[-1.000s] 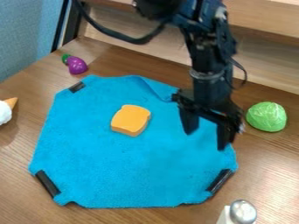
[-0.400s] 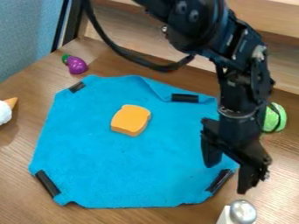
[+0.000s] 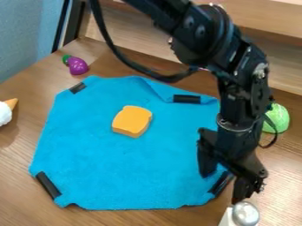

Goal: Fold the cloth from bottom right to top left

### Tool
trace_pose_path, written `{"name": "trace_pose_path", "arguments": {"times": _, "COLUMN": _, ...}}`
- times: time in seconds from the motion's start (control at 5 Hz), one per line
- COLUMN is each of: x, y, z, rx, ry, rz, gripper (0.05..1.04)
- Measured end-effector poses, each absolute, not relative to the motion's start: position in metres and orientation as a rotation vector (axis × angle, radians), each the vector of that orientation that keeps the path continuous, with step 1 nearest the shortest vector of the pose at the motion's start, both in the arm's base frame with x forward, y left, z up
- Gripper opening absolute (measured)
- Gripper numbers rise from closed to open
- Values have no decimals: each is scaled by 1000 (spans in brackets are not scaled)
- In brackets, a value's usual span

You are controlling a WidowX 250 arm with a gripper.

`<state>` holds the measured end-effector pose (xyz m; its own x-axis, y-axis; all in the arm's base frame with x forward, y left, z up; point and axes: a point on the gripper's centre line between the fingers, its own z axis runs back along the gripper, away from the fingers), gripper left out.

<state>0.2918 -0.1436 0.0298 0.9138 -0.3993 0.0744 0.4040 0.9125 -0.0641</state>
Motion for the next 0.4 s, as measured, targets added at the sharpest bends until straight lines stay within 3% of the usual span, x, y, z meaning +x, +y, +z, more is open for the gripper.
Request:
{"name": "trace_pose_path", "arguments": {"times": 0.2, "x": 292, "y": -141, "z": 24, "rx": -56, "ry": -48, "rz": -397, "gripper": 964}}
{"name": "trace_pose_path", "arguments": {"times": 0.4, "x": 292, "y": -139, "z": 23, "rx": -46, "ry": -53, "rz": -372, "gripper": 689}}
